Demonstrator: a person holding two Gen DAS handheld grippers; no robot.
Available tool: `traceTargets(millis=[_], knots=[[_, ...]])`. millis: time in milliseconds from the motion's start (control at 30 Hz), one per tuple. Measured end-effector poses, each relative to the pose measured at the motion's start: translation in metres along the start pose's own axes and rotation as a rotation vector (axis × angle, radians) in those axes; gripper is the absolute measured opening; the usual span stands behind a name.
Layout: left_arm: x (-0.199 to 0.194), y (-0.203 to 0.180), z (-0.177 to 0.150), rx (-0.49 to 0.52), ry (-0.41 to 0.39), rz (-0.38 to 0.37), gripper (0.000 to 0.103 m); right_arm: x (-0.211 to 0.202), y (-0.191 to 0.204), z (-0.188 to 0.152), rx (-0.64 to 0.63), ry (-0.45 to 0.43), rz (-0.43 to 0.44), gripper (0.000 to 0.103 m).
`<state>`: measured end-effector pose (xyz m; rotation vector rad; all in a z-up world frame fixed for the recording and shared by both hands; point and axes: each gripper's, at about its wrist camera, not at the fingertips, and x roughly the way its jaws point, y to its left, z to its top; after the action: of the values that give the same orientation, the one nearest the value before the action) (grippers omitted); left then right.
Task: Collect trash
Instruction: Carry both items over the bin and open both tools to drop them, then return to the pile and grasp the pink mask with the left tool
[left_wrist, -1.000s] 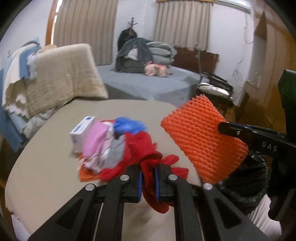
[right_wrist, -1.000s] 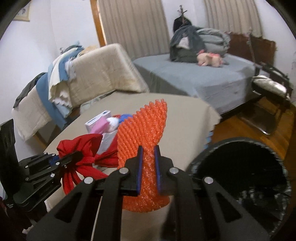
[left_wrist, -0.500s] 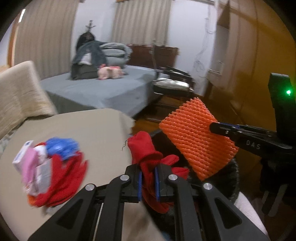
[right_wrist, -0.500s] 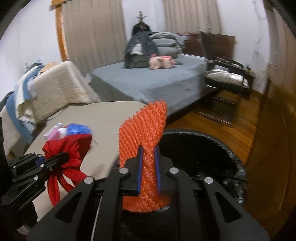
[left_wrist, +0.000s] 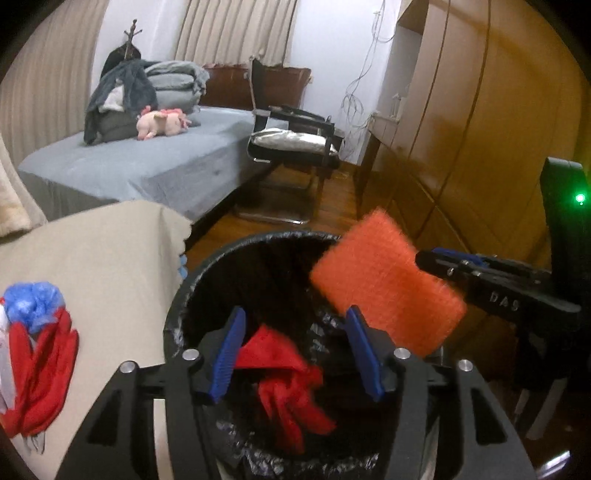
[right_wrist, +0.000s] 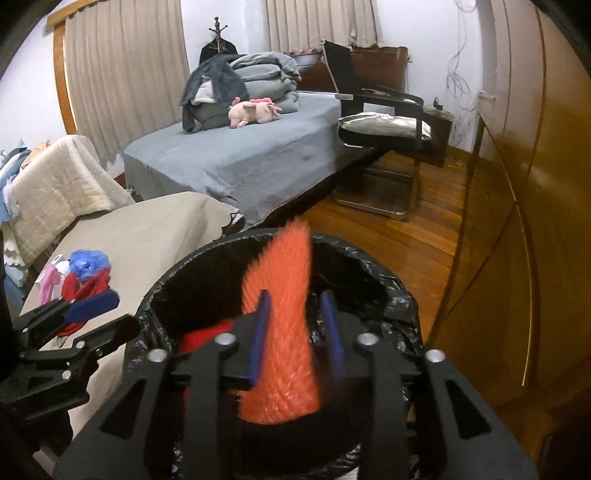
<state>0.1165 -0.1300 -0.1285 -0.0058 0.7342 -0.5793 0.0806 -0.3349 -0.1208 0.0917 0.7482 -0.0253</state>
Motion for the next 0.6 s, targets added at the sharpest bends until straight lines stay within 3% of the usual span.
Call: traceTargets(millis=[67,167,367,600], knots=[[-0.006,0.005,-0.006,-0.012,0.002,0.021,0.062,-0.001,0.000,-0.001,0.002,-0.009,-0.009,0.070],[-0.019,0.020,-0.011,-0.040,-0.016,0.072,0.073,-0.005,0.009,0.000,0.014,-0.039,0.001,0.088],[-0.062,0.064,-0.018,-0.112,-0.083,0.211,0.087,-0.003,0.044,0.009,-0.011,-0.060,0.090,0.095],[-0.114,0.118,-0.034,-0.180,-0.141,0.408,0.089,0.009,0.117,0.022,-0.096,-0.061,0.210,0.095]])
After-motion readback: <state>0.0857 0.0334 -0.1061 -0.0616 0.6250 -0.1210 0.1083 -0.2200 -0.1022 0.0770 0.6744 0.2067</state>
